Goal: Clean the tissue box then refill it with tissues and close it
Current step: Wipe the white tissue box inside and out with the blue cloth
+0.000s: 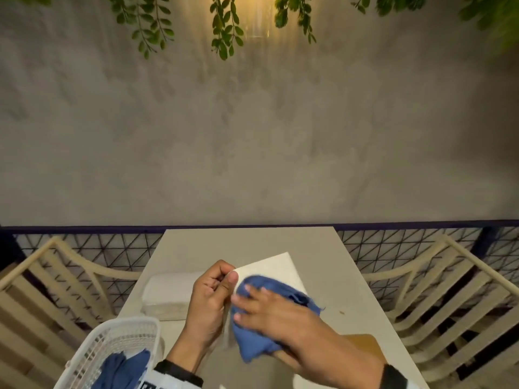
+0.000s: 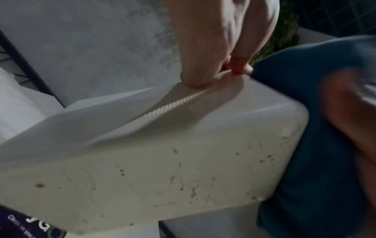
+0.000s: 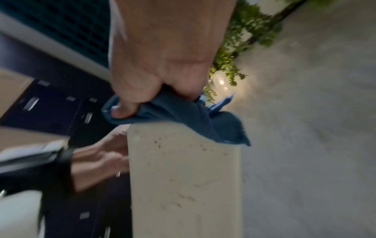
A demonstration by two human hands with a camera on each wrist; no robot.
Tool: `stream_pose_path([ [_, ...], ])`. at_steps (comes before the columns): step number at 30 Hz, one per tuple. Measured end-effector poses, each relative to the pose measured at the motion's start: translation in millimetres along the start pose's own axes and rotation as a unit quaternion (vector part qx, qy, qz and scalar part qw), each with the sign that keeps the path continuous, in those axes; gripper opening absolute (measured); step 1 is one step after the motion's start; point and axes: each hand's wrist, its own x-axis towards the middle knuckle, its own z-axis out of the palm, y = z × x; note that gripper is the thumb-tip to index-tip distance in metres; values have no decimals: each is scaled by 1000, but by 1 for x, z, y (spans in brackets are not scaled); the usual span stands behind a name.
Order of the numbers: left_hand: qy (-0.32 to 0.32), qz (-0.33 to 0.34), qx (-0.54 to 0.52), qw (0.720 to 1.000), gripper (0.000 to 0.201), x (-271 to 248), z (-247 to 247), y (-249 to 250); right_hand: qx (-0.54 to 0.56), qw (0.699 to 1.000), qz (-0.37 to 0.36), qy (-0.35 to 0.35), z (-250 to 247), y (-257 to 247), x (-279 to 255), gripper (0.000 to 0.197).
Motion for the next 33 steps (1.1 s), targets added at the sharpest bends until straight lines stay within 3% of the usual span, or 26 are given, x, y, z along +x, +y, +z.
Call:
stream_pose_path([
  [2, -7, 4, 1, 1000, 15, 0, -4, 3, 10, 1000, -4, -28, -11, 19, -20, 40],
  [6, 0, -13, 5, 1000, 21, -2, -1, -3, 14, 980, 159, 122, -22, 40, -12, 47],
  [8, 18, -9, -15, 1000, 34, 0, 0, -6, 3, 989, 111, 92, -11, 19, 4, 45],
  [11, 9, 1, -35, 999, 42, 0, -1, -2, -26, 999, -14, -14, -11, 13, -12, 39],
  [12, -2, 3, -40, 999, 40, -2, -1, 0, -22, 1000, -4, -9, -17, 24, -19, 41],
  [15, 10, -2, -25, 1000, 25, -3, 2, 0, 8, 985, 141, 103, -25, 39, -16, 49],
  [16, 18, 0, -25, 1000, 23, -2, 3, -1, 9, 980, 158, 120, -21, 34, -8, 49],
  [20, 15, 26, -22, 999, 35, -2, 5, 3, -20, 996, 63, 64, -7, 18, 3, 48],
  [24, 30, 31, 18, 999, 27, -2, 9, -2, 30, 962, 215, 167, -19, 23, 18, 50],
  [28, 20, 29, -16, 999, 40, -2, 13, 2, 27, 987, 120, 106, -9, 0, 28, 51],
  [31, 18, 28, 11, 999, 34, -4, 12, 1, 7, 959, 229, 169, -24, 21, 27, 45],
  [33, 31, 27, 11, 999, 30, -3, 13, -2, -1, 955, 235, 182, -21, 17, 30, 44],
])
